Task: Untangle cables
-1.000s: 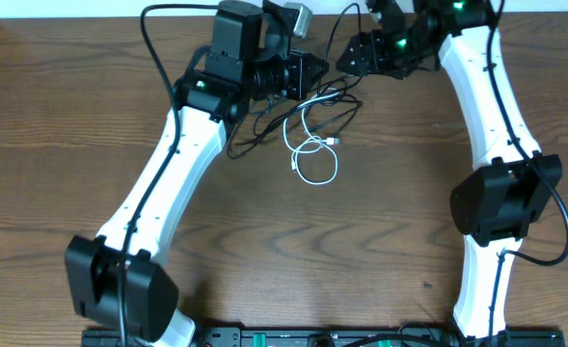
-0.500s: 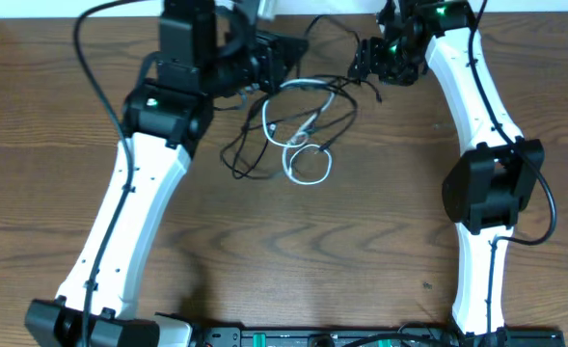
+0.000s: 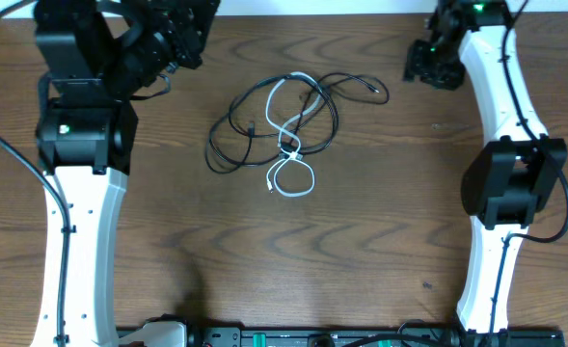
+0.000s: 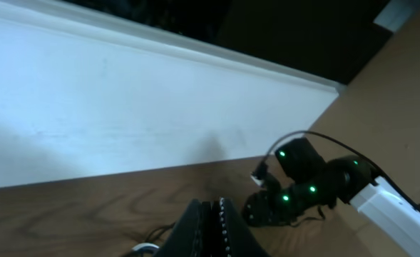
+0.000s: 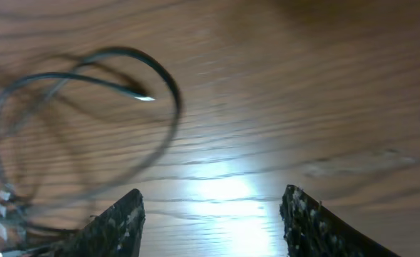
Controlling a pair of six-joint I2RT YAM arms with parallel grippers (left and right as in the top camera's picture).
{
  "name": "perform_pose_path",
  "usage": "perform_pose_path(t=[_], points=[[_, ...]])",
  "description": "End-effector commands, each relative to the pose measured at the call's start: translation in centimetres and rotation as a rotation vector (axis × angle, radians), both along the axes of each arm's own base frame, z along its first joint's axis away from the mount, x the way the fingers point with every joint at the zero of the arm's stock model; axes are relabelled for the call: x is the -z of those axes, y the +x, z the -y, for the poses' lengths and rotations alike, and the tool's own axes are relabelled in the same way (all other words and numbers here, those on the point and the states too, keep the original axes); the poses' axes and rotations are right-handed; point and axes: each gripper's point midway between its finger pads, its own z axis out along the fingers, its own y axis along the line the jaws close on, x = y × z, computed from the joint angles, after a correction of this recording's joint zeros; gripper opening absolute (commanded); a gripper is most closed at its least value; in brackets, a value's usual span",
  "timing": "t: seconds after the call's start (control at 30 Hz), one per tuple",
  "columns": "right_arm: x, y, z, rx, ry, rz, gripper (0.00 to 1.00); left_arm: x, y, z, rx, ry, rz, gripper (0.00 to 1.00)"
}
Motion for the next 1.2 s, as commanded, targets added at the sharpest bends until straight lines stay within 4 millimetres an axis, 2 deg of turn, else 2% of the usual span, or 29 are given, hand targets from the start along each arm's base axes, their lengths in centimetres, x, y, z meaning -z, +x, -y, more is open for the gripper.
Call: perform_pose_path(t=[0.0, 0.07, 0.17, 0.33, 0.4, 0.5, 0.57, 0.6, 0.73, 0.83, 0.97, 1.17], points=[[0.5, -0.2, -0.3, -0.107, 0.020, -0.007, 0.60, -0.2, 0.0, -0.1, 0.006, -0.012, -0.018, 0.07], [0.3, -0.4, -1.6, -0.185, 0.075, 0.002, 0.64, 1.6, 0.2, 0.7, 0.026, -0.006, -0.077, 0.07], [0.2, -0.5, -2.6, -0.215, 0.100, 0.004, 0.71, 4.7, 1.0, 2.2, 0.065, 0.024, -0.156, 0.07], [0.2, -0.7, -3.2, -0.227, 0.101, 0.000, 0.79, 11.5, 3.4, 5.3, 0.093, 0.078, -0.314, 0.08], [0.2, -0.8, -3.2, -0.228, 0.101, -0.004, 0.81, 14.4, 4.6, 6.5, 0.088, 0.119, -0.358, 0.14], [0.3, -0.9, -3.2, -0.228, 0.101, -0.007, 0.83, 18.9, 6.2, 8.5, 0.101, 0.201, -0.384, 0.35], [0.3, -0.9, -3.2, -0.227, 0.101, -0.008, 0.84, 22.3, 7.1, 9.9, 0.133, 0.265, -0.395, 0.45], [0.3, -0.9, -3.1, -0.226, 0.101, -0.008, 0.84, 24.7, 7.4, 10.7, 0.168, 0.310, -0.399, 0.51], [0.3, -0.9, -3.1, -0.227, 0.101, -0.010, 0.85, 29.5, 8.7, 11.5, 0.217, 0.383, -0.396, 0.62], [0.3, -0.9, -3.1, -0.226, 0.101, -0.010, 0.86, 32.9, 11.3, 10.5, 0.128, 0.437, -0.382, 0.73], [0.3, -1.0, -3.1, -0.226, 0.102, -0.013, 0.86, 35.4, 13.7, 9.5, 0.038, 0.479, -0.349, 0.77], [0.3, -1.2, -3.1, -0.226, 0.102, -0.021, 0.86, 37.4, 15.6, 10.1, 0.040, 0.492, -0.265, 0.75]])
